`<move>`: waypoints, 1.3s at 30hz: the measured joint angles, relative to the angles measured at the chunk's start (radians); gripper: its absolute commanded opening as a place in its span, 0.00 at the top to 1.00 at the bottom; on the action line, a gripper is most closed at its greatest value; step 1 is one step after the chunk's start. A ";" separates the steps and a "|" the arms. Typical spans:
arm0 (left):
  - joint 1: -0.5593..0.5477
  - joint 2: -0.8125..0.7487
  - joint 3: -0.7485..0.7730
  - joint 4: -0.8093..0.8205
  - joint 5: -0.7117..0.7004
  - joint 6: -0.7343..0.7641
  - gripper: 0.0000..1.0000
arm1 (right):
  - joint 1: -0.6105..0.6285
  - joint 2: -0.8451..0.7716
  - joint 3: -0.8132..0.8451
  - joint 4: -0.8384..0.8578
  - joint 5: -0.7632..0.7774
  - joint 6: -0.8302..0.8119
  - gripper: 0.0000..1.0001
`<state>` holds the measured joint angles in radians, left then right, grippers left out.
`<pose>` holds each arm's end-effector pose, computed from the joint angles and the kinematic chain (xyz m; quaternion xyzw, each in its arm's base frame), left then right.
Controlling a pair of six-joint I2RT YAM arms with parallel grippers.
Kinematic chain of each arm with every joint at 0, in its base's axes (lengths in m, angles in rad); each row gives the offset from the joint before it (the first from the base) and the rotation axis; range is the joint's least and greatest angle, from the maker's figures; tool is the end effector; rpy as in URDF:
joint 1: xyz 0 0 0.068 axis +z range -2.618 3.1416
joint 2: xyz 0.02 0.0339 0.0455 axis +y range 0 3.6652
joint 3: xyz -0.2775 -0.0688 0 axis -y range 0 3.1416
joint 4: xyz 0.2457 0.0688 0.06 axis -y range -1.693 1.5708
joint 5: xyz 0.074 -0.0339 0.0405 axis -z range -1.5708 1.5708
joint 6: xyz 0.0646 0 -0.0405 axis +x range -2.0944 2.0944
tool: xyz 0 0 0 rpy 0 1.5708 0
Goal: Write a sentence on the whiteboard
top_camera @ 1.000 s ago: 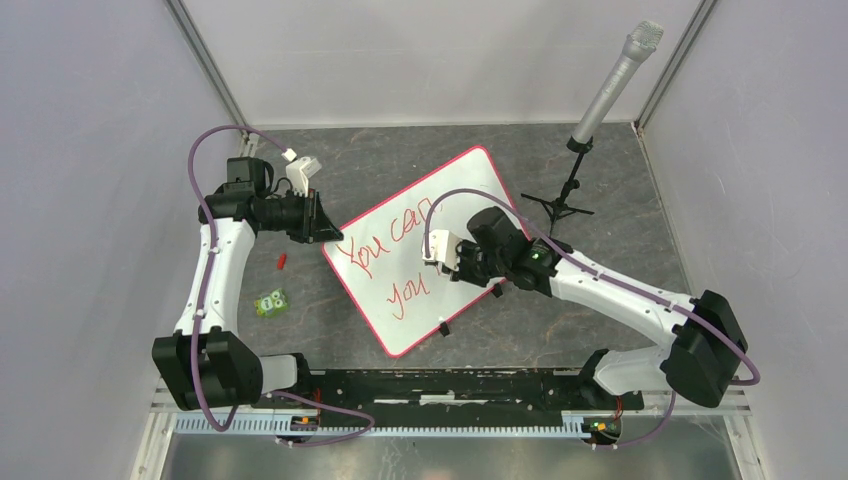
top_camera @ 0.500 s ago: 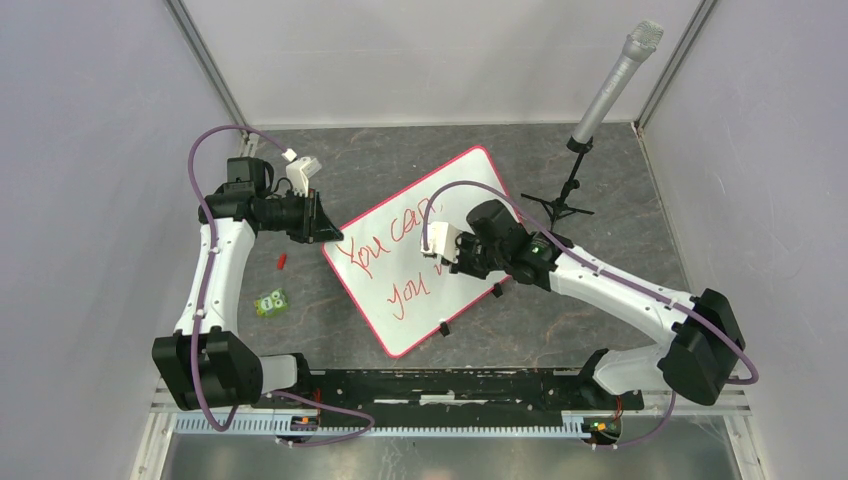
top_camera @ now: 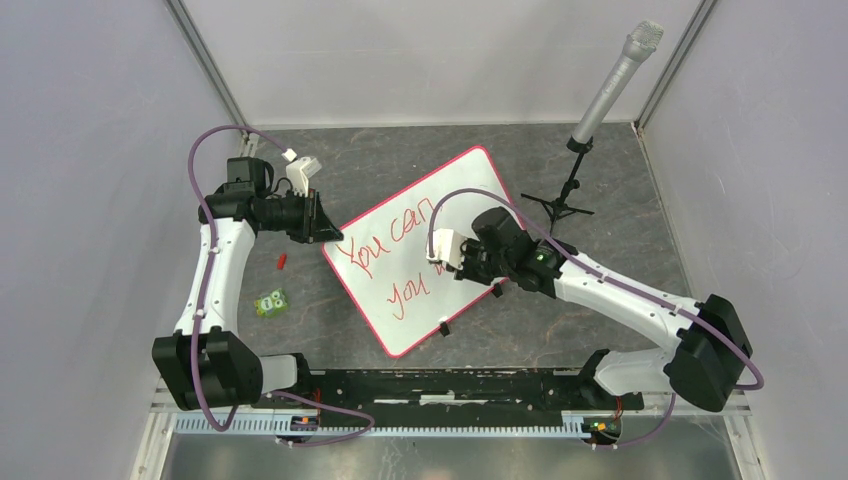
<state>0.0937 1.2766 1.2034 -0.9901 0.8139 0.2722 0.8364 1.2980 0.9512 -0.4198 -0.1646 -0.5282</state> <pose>0.2498 -0.0237 0.3175 0.1782 0.8765 -0.3348 0.2964 0.1904 0.2267 0.2581 -0.6033 0.6915 0.1346 0.3738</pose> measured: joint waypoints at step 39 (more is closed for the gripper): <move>-0.002 0.000 0.002 -0.002 0.000 0.000 0.83 | -0.008 0.033 0.101 -0.076 0.045 -0.027 1.00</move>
<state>0.0917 1.2770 1.2049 -0.9920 0.8143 0.2718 0.8288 1.3312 1.0523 -0.4953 -0.1200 -0.5552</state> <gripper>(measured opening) 0.265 0.150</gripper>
